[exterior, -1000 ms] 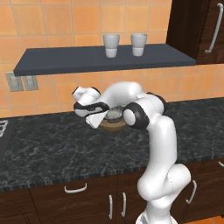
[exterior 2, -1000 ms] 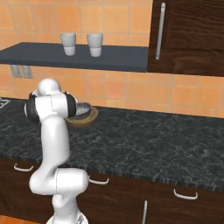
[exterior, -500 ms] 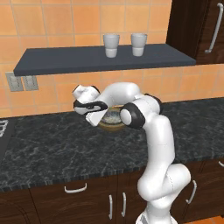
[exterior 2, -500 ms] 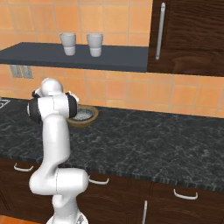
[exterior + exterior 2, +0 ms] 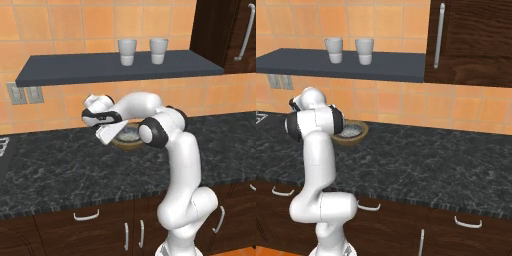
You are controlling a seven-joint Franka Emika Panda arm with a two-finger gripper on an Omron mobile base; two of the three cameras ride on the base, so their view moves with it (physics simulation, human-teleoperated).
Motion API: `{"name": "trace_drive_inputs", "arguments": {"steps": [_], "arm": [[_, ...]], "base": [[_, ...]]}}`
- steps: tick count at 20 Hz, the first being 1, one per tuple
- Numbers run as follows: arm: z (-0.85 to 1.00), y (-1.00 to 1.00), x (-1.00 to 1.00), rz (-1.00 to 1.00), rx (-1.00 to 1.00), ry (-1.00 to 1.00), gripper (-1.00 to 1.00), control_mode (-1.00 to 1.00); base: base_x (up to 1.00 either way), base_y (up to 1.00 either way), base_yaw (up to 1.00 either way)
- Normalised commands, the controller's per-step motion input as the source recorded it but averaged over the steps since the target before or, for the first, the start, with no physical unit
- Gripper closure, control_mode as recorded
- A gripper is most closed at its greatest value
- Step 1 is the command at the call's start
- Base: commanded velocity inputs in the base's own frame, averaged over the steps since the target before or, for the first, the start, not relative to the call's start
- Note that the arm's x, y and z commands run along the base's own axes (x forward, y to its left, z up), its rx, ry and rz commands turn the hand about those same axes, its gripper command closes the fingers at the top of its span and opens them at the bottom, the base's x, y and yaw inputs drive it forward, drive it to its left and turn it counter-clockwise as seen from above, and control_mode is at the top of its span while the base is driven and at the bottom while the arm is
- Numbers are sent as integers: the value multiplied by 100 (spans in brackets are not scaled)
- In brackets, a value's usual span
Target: Pick up the bowls on the counter and stack them on top of one another in the open cabinet. Place the smaller bowl on top of the larger bowl.
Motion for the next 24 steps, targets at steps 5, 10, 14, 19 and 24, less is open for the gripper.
{"name": "trace_drive_inputs", "arguments": {"steps": [5, 10, 14, 19, 24], "arm": [[-36, 0, 0, 1, 1, -3, -100, -100], [-24, -4, 26, 4, 0, -1, -100, -100], [-13, -7, 25, 4, 0, 0, -100, -100], [-38, -11, 2, 5, 0, -5, 100, -100], [-3, -2, 0, 0, 0, 0, 100, -100]], "base": [[0, 0, 0], [0, 0, 0], [0, 0, 0], [0, 0, 0], [0, 0, 0]]}}
